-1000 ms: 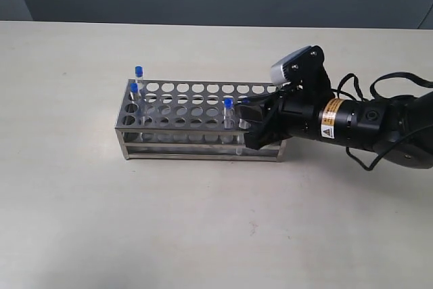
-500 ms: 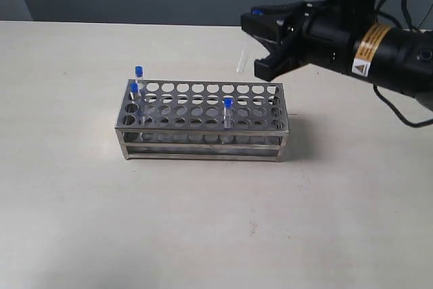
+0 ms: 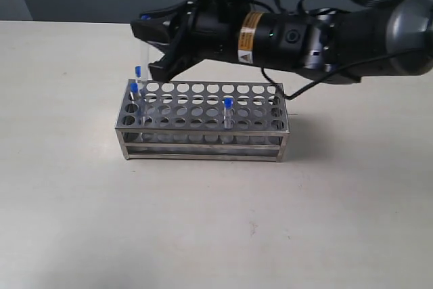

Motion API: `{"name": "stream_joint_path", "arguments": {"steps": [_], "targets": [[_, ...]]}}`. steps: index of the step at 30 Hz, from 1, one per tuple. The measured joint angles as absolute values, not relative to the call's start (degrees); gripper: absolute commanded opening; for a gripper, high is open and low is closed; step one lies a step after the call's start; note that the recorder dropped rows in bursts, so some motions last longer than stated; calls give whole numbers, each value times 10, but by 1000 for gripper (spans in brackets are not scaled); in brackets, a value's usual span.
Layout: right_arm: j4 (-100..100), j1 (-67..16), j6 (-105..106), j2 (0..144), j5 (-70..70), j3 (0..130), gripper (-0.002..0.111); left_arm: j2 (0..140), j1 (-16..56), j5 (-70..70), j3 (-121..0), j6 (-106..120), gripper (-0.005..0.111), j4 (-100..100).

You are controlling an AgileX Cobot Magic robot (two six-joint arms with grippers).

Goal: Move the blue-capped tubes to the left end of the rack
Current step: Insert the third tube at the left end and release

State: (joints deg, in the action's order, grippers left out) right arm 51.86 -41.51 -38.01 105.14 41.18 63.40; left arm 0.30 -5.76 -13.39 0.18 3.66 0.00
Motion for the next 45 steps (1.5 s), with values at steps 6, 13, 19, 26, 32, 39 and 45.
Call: {"name": "stream_joint_path", "arguments": {"steps": [6, 13, 19, 26, 32, 39, 45], "targets": [[528, -448, -382, 1133, 410, 687, 0, 3, -58, -134, 2, 37, 1, 0], [528, -448, -373, 1163, 394, 688, 0, 3, -58, -134, 2, 37, 1, 0], [526, -448, -369, 1189, 398, 688, 0, 3, -58, -134, 2, 37, 1, 0], [525, -448, -369, 1205, 400, 688, 28, 3, -58, -134, 2, 37, 1, 0], [526, -448, -371, 1205, 401, 688, 34, 3, -58, -134, 2, 37, 1, 0], [559, -426, -459, 1092, 366, 683, 34, 3, -58, -134, 2, 37, 1, 0], [582, -318, -464, 967, 351, 542, 34, 3, -58, -134, 2, 37, 1, 0]]}}
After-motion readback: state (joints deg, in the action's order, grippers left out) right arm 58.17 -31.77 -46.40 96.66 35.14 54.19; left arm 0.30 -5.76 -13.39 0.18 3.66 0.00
